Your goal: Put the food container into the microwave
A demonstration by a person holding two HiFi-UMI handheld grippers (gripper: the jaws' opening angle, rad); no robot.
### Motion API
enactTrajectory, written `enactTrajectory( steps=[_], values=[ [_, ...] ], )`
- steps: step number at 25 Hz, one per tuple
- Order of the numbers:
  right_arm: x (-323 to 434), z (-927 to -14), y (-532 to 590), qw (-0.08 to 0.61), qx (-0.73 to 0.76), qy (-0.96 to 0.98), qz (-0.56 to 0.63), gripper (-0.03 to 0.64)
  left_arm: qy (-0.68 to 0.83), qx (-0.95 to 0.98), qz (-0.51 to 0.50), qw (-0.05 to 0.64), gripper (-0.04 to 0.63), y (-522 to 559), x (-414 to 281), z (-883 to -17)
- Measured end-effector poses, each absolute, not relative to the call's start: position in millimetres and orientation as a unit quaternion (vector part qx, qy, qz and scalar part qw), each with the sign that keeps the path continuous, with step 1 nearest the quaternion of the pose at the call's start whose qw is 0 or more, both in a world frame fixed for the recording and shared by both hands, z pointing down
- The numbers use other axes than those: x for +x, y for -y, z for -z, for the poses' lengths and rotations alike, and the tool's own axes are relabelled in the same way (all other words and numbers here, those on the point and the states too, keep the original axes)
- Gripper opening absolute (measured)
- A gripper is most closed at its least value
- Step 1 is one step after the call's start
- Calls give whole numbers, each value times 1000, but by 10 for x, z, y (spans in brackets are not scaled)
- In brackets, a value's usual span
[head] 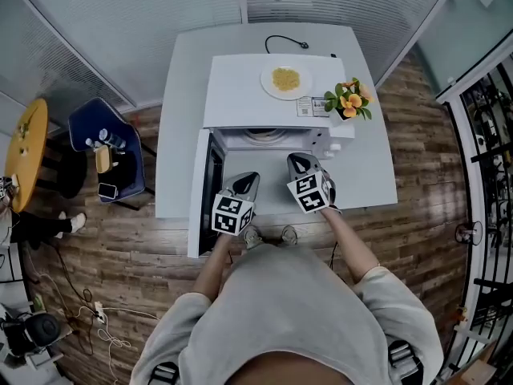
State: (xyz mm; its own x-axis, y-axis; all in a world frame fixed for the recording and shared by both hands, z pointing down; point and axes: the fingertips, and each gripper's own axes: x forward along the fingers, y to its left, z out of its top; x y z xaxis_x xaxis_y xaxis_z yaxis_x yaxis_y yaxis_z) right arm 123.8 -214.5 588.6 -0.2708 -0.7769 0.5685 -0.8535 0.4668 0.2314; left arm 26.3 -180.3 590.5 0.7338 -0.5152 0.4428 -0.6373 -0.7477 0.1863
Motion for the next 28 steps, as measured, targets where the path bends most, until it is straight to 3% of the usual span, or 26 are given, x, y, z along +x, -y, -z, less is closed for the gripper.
enactTrajectory(
  steps=[9,28],
  values=[
    [1547,-5767,1838,244,575,773,-108,14,311,919,-186,156,11,1844,341,-5879],
    [1934,-5752,1448,215,626,739,-130,14,315,918,-183,159,11,1900,417,-5889]
  ],
)
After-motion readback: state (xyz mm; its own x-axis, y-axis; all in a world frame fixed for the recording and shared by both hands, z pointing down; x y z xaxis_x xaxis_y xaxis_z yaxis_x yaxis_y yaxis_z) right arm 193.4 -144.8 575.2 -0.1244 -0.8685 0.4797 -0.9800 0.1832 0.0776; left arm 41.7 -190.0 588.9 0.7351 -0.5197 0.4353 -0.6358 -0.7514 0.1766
